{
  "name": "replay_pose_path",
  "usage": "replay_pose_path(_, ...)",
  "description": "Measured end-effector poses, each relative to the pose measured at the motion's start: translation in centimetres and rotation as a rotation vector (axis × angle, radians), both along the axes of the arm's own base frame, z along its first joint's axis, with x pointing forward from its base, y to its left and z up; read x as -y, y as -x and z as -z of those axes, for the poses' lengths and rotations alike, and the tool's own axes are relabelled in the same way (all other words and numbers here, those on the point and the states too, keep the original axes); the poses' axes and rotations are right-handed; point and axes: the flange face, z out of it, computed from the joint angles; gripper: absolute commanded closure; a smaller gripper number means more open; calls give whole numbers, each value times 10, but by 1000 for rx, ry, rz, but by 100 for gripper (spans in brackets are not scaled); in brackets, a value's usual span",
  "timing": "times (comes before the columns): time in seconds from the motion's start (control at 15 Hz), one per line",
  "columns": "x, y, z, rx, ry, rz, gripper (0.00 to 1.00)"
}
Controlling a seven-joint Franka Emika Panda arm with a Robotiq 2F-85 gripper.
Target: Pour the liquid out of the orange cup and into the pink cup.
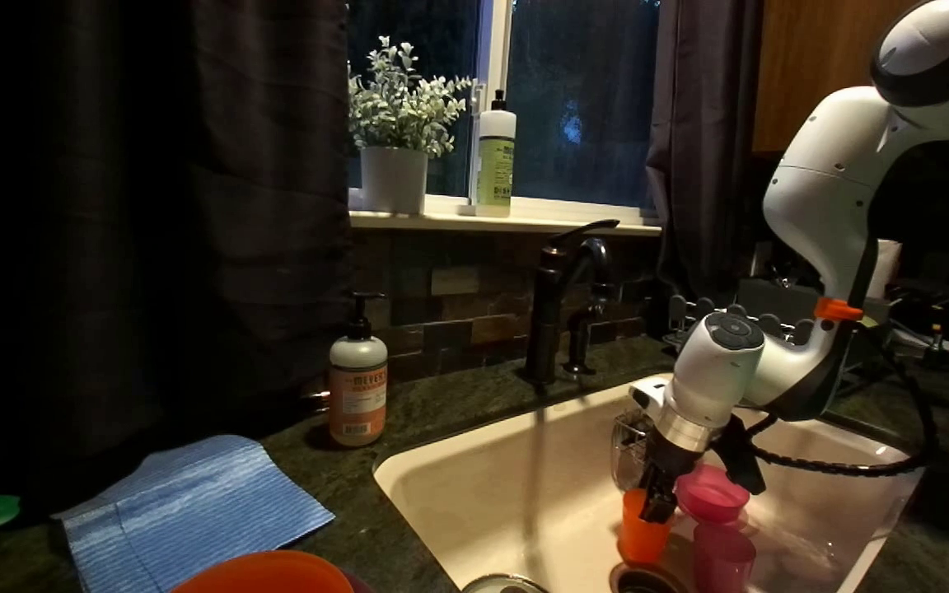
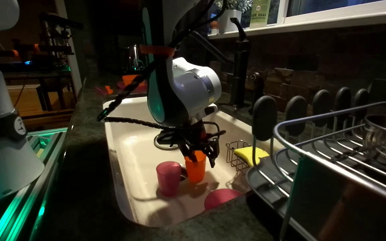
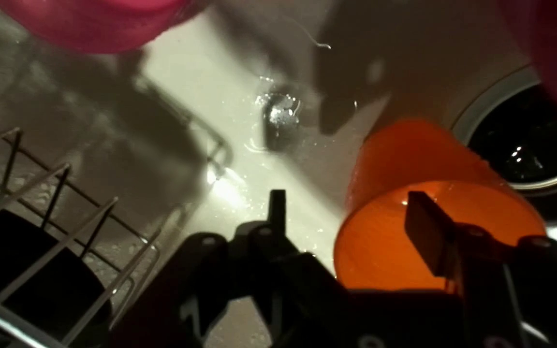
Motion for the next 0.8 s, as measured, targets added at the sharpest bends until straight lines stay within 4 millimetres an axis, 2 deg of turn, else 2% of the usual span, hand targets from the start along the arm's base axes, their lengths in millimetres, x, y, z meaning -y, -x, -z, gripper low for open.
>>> replay_pose_path(0.07, -2, -2, -3, 8, -1, -5, 0)
replay_pose_path(0.47, -19, -14, -27, 61, -8, -36, 0)
replay_pose_path(0.8, -28, -9, -37, 42, -15, 8, 0)
